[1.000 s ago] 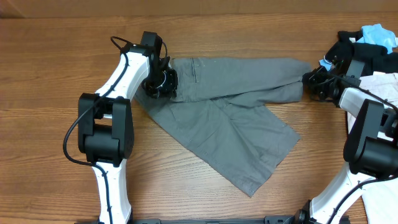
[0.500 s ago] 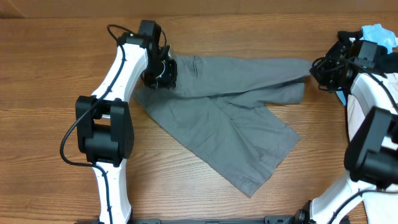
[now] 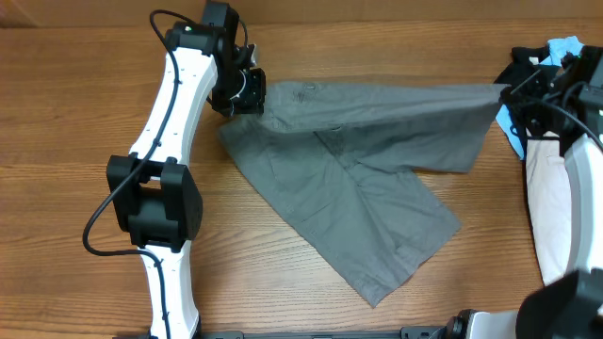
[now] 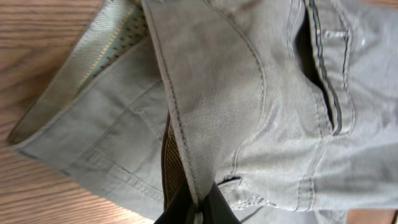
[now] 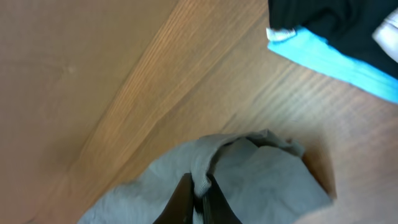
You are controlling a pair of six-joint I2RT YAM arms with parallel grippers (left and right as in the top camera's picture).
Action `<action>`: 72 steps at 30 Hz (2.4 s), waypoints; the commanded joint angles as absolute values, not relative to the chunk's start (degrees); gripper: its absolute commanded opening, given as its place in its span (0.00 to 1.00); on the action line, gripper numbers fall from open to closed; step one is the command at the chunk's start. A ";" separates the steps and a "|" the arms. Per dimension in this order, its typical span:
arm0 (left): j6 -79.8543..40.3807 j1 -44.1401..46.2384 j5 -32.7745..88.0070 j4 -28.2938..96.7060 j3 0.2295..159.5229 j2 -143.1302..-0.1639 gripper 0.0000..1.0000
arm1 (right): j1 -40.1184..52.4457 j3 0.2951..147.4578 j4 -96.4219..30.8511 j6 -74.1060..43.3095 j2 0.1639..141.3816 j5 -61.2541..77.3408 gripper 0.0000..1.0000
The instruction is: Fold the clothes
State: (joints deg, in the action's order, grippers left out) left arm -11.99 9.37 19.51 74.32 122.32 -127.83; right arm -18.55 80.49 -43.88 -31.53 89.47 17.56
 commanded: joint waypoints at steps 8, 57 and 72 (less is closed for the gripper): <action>-11.38 3.66 18.70 75.85 125.58 -125.45 0.04 | -16.19 81.93 -58.94 -31.83 79.24 16.75 0.04; -10.28 0.30 6.90 71.88 124.03 -126.28 0.14 | 39.70 60.95 -78.17 -71.99 67.88 -2.87 0.04; -11.81 0.23 4.75 71.31 123.26 -126.28 0.30 | 44.75 55.09 -69.47 -58.04 68.05 8.86 0.99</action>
